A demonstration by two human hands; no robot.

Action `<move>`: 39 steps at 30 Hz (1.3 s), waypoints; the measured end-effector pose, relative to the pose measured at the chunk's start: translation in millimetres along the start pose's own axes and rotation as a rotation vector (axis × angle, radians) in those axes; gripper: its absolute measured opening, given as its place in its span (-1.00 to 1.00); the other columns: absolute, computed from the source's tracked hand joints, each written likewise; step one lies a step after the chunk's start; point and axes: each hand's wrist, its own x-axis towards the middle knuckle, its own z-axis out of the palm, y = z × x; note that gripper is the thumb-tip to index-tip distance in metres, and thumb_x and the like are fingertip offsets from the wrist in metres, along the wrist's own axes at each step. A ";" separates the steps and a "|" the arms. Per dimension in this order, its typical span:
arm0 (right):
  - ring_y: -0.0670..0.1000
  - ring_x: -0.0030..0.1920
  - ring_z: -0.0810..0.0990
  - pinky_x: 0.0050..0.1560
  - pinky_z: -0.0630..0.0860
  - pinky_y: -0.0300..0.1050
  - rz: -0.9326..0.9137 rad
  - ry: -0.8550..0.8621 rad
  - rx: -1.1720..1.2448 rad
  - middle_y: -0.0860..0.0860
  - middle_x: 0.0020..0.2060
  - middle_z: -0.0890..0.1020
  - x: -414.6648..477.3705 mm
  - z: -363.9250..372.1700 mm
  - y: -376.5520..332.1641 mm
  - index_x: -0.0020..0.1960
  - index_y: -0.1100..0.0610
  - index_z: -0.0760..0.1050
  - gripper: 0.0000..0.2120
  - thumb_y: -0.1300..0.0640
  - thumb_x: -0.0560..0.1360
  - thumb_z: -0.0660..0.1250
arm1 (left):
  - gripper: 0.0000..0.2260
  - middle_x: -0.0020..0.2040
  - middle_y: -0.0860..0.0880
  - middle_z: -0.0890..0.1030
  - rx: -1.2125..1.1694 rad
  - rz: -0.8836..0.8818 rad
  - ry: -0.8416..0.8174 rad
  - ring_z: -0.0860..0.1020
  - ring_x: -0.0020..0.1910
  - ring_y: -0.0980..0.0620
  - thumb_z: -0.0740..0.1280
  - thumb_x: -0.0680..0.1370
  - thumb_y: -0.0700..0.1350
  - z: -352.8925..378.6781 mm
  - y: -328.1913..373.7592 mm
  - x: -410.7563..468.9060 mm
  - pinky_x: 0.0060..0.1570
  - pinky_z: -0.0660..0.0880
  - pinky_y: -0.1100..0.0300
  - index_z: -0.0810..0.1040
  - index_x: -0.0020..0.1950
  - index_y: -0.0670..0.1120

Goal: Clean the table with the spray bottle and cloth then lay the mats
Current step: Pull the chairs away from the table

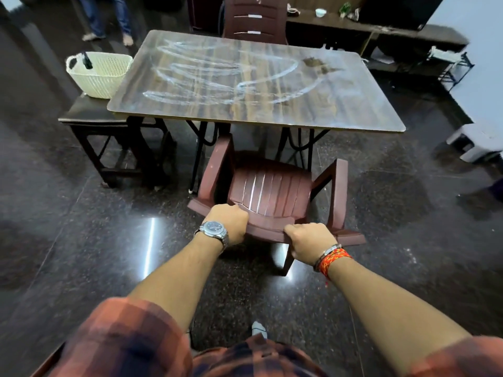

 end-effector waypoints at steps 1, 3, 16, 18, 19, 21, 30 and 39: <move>0.20 0.00 0.59 -0.11 0.47 -0.03 0.001 -0.001 -0.002 0.05 0.00 0.61 -0.9 2.0 4.1 0.10 0.11 0.40 -0.77 0.13 0.44 0.23 | -0.76 0.11 -0.13 0.67 -0.004 -0.004 0.004 0.65 0.07 -0.20 0.33 0.52 -0.08 0.3 2.8 0.9 -0.03 0.54 0.05 0.64 0.15 -0.08; 0.19 0.01 0.59 -0.10 0.47 -0.02 -0.036 0.015 -0.016 0.03 0.02 0.61 0.1 6.8 22.7 0.13 0.11 0.40 -0.74 0.12 0.45 0.21 | -0.75 0.12 -0.15 0.66 -0.003 -0.038 0.000 0.65 0.07 -0.21 0.33 0.53 -0.08 -0.5 17.3 5.8 -0.02 0.54 0.04 0.64 0.16 -0.09; 0.10 -0.59 0.51 -0.59 0.19 -0.23 -0.070 0.232 -0.039 -0.03 -0.51 0.53 32.0 2.4 53.1 -0.30 0.11 0.45 -0.63 0.18 -0.03 0.54 | -0.76 0.16 -0.12 0.66 0.084 -0.018 0.009 0.64 0.12 -0.20 0.22 0.58 -0.09 -12.3 9.7 40.2 -0.01 0.52 0.03 0.58 0.18 -0.09; 0.09 -0.60 0.51 -0.60 0.19 -0.24 -0.097 0.238 -0.042 -0.03 -0.52 0.52 39.3 4.8 49.1 -0.32 0.10 0.44 -0.62 0.19 -0.05 0.54 | -0.77 0.16 -0.11 0.66 0.086 -0.032 -0.007 0.64 0.12 -0.20 0.22 0.58 -0.09 -6.5 3.0 43.3 0.00 0.53 0.02 0.57 0.16 -0.09; 0.09 -0.59 0.51 -0.60 0.20 -0.25 -0.109 0.247 -0.045 -0.03 -0.52 0.53 42.0 6.7 49.0 -0.32 0.09 0.44 -0.63 0.18 -0.04 0.54 | -0.78 0.16 -0.10 0.66 0.082 -0.039 -0.016 0.64 0.12 -0.21 0.22 0.58 -0.10 -3.8 1.3 45.2 0.01 0.53 0.01 0.56 0.17 -0.09; 0.08 -0.59 0.51 -0.59 0.20 -0.26 -0.119 0.270 -0.054 -0.04 -0.51 0.53 45.8 9.4 54.9 -0.32 0.09 0.44 -0.64 0.18 -0.03 0.53 | -0.78 0.16 -0.10 0.65 0.067 -0.036 -0.010 0.64 0.12 -0.21 0.21 0.59 -0.10 -1.7 1.8 50.6 0.00 0.53 0.01 0.55 0.17 -0.10; 0.10 -0.54 0.53 -0.62 0.26 -0.21 -0.116 0.340 -0.074 -0.03 -0.49 0.53 75.6 13.0 91.1 -0.29 0.10 0.44 -0.67 0.21 0.09 0.55 | -0.76 0.18 -0.09 0.63 0.066 -0.022 0.036 0.63 0.13 -0.19 0.26 0.58 -0.06 -11.7 4.1 86.4 -0.04 0.49 0.06 0.54 0.21 -0.11; 0.20 -0.16 0.61 -0.34 0.31 -0.07 -0.109 0.226 -0.045 0.04 -0.16 0.61 116.0 1.7 110.9 0.00 0.12 0.42 -0.85 0.19 0.43 0.26 | -0.78 0.15 -0.08 0.65 0.059 -0.068 0.047 0.64 0.11 -0.19 0.29 0.56 -0.06 -25.4 -16.0 123.8 -0.04 0.50 0.06 0.57 0.16 -0.08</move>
